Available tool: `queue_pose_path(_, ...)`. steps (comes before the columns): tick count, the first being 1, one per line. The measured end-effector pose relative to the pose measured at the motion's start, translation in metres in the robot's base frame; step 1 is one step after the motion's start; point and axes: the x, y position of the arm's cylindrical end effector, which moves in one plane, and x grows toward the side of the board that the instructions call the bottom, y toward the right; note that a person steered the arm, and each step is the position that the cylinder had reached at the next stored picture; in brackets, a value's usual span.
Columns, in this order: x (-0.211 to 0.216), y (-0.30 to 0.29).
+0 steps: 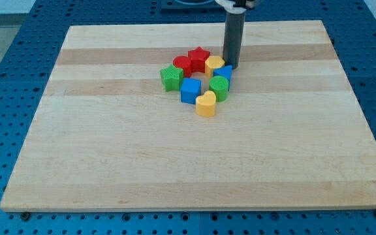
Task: Move the heart to the top left of the board
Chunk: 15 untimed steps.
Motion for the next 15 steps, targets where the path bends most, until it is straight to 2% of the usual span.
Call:
queue_pose_path(3, 0.003, 0.015)
queue_pose_path(4, 0.024, 0.056)
queue_pose_path(5, 0.052, 0.066)
queue_pose_path(7, 0.117, 0.026)
queue_pose_path(8, 0.128, -0.022)
queue_pose_path(9, 0.128, -0.056)
queue_pose_path(11, 0.121, -0.064)
queue_pose_path(15, 0.070, -0.149)
